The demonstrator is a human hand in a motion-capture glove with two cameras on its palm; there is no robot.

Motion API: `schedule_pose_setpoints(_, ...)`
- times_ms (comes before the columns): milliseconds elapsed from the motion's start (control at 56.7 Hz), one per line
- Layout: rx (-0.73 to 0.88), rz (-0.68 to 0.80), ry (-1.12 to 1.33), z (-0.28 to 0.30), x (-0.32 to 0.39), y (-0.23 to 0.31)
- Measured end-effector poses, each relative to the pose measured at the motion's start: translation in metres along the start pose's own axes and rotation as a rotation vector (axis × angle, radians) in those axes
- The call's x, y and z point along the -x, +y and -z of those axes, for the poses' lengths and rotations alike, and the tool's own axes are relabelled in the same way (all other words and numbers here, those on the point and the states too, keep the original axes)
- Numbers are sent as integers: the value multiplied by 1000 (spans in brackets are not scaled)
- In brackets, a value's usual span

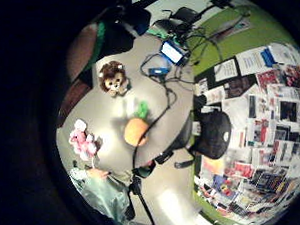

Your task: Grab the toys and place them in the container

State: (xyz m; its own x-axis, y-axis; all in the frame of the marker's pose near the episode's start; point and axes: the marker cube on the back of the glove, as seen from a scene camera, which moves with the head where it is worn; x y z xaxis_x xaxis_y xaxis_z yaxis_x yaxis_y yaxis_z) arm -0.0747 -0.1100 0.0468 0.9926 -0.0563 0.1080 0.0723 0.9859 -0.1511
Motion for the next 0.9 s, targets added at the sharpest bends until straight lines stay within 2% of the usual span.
schedule_pose_setpoints(159,38,64,-64,-77,8,-61)
schedule_pose_setpoints(476,261,20,-41,-201,34,-113)
schedule_pose_setpoints(582,211,27,40,-215,35,-117)
schedule_pose_setpoints(723,162,36,32,-217,38,-116)
schedule_pose_setpoints(899,288,56,-6,-210,47,-96)
